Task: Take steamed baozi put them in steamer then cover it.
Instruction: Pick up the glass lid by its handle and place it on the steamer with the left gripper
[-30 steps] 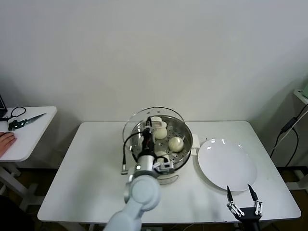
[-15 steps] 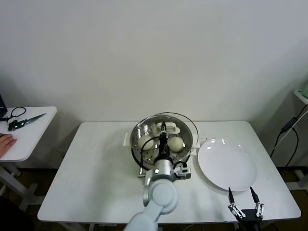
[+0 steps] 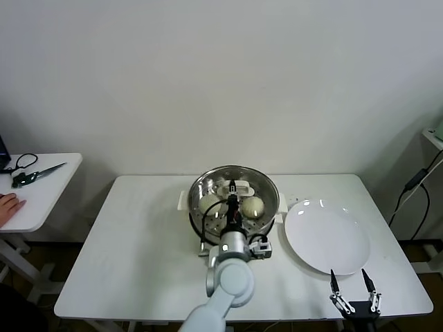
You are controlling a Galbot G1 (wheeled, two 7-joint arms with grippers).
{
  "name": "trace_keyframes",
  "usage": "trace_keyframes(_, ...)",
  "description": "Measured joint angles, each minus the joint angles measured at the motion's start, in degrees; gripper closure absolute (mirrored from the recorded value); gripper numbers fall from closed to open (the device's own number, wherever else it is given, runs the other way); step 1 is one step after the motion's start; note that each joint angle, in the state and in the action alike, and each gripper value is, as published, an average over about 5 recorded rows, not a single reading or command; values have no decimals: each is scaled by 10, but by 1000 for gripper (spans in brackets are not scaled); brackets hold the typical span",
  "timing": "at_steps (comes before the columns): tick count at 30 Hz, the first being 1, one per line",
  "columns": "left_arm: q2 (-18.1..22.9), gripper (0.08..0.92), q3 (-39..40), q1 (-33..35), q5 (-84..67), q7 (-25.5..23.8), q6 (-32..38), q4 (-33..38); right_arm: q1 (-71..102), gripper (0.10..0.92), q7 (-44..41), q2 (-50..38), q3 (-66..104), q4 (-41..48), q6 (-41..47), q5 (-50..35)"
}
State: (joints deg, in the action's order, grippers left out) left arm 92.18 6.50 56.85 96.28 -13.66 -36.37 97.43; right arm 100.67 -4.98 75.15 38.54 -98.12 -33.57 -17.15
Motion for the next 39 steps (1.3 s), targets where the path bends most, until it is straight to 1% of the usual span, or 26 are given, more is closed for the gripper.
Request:
trace_keyframes(28, 0, 873, -10, 6, -5, 0, 7, -2, 1, 203, -2, 5, 0, -4, 0, 8)
trace_keyframes(39, 0, 873, -10, 5, -6, 14, 11, -12, 0, 203, -3, 12, -1, -7, 2, 12)
